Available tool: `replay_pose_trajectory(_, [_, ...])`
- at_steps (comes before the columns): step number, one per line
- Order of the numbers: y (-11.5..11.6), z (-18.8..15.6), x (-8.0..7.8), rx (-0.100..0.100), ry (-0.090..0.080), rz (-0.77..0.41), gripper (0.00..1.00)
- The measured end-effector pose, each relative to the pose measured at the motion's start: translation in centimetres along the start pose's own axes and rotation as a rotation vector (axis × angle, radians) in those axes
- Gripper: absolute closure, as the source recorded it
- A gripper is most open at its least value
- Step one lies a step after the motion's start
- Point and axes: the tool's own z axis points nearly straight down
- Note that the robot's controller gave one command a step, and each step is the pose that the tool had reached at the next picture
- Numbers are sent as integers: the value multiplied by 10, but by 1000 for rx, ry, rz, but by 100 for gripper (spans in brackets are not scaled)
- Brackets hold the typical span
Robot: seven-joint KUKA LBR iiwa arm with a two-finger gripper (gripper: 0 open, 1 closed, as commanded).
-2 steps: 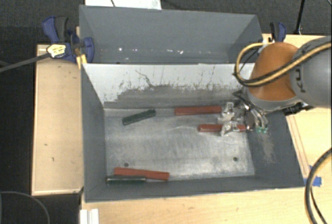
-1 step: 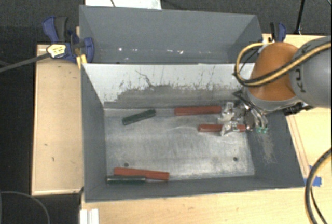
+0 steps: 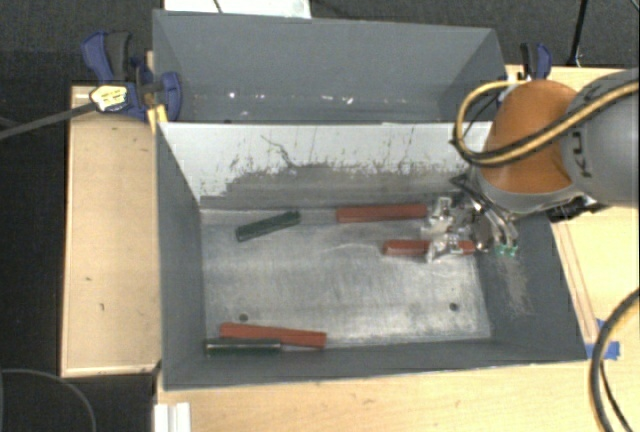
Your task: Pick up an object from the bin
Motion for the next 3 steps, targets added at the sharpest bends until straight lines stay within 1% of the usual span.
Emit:
replay_pose_trajectory(1, [0, -17, 1, -1, 7, 0, 100])
replay_pose_trajectory(3, [0, -55, -1, 0, -2, -2, 100])
